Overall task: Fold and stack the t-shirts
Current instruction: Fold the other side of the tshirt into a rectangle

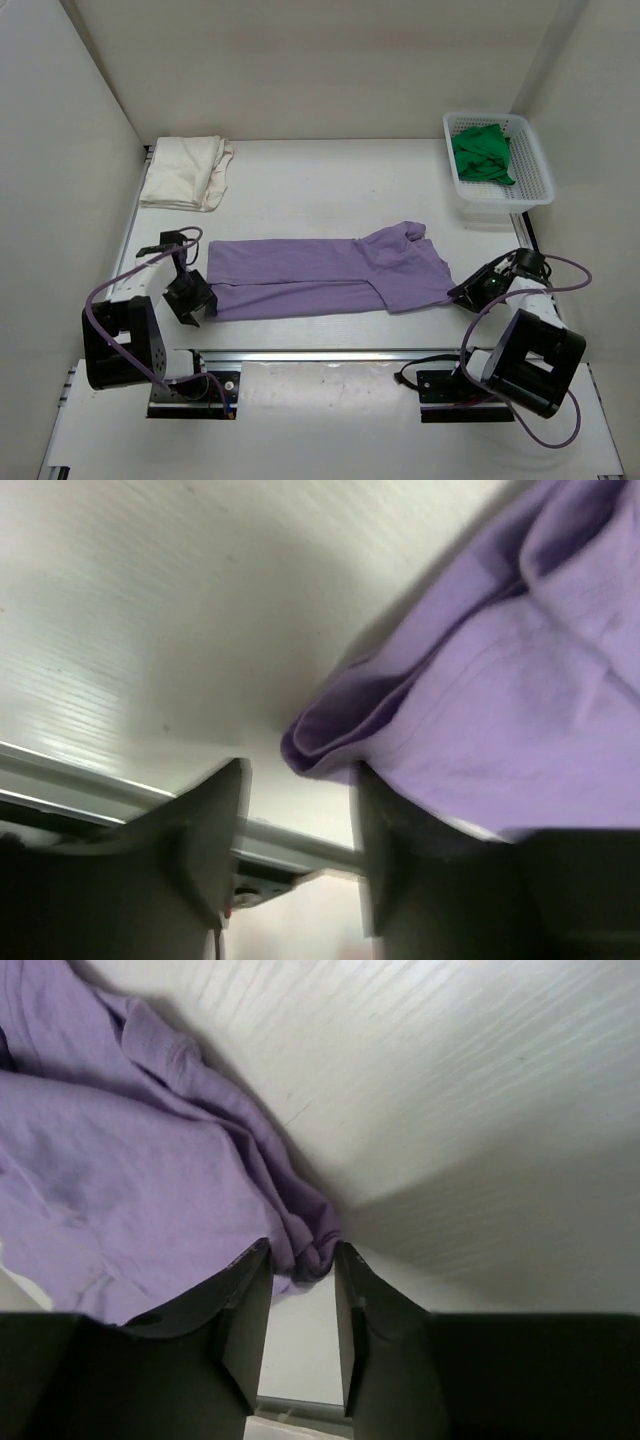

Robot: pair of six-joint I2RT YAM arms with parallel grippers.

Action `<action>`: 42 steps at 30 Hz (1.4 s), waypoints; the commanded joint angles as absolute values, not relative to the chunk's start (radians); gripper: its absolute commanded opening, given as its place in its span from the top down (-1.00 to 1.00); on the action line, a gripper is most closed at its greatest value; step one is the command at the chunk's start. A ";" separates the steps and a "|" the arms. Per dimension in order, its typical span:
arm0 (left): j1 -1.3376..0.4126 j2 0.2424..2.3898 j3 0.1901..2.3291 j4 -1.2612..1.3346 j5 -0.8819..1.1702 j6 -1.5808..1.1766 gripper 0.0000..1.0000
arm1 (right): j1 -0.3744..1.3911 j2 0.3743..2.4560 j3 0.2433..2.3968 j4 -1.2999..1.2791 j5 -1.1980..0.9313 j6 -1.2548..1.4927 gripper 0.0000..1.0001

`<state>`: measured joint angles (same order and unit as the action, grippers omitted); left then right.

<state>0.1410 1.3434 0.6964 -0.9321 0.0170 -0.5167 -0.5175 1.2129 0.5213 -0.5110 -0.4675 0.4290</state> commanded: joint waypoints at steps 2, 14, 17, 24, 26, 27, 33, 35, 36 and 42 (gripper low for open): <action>0.110 1.295 0.698 -0.957 0.044 -0.532 -0.34 | -0.488 1.172 0.574 -0.572 -0.420 0.416 0.35; -0.103 1.353 1.086 -0.987 -0.023 -0.589 0.61 | -0.303 1.253 0.871 -0.522 -0.393 0.429 0.92; -0.072 1.416 1.075 -0.872 -0.006 -0.618 0.39 | -0.221 1.296 0.865 -0.358 -0.365 0.457 1.00; -0.009 1.520 1.069 -0.654 0.055 -0.675 -0.31 | -0.135 1.478 0.865 -0.095 -0.385 0.474 0.56; -0.011 1.548 1.083 -0.628 0.034 -0.680 -0.33 | -0.127 1.512 0.861 -0.046 -0.371 0.474 0.46; -0.002 1.572 1.086 -0.626 0.014 -0.672 -0.33 | -0.129 1.537 0.868 -0.031 -0.373 0.469 0.42; -0.002 1.663 1.097 -0.621 -0.024 -0.643 -0.31 | -0.127 1.617 0.884 0.034 -0.342 0.477 0.33; -0.002 1.669 1.089 -0.615 -0.020 -0.646 -0.29 | -0.124 1.656 0.908 0.038 -0.347 0.488 0.32; -0.002 1.672 1.092 -0.615 -0.021 -0.644 -0.30 | -0.127 1.679 0.923 0.035 -0.347 0.477 0.32; -0.002 1.712 1.118 -0.618 -0.043 -0.635 -0.23 | -0.101 1.755 0.986 0.041 -0.351 0.474 0.34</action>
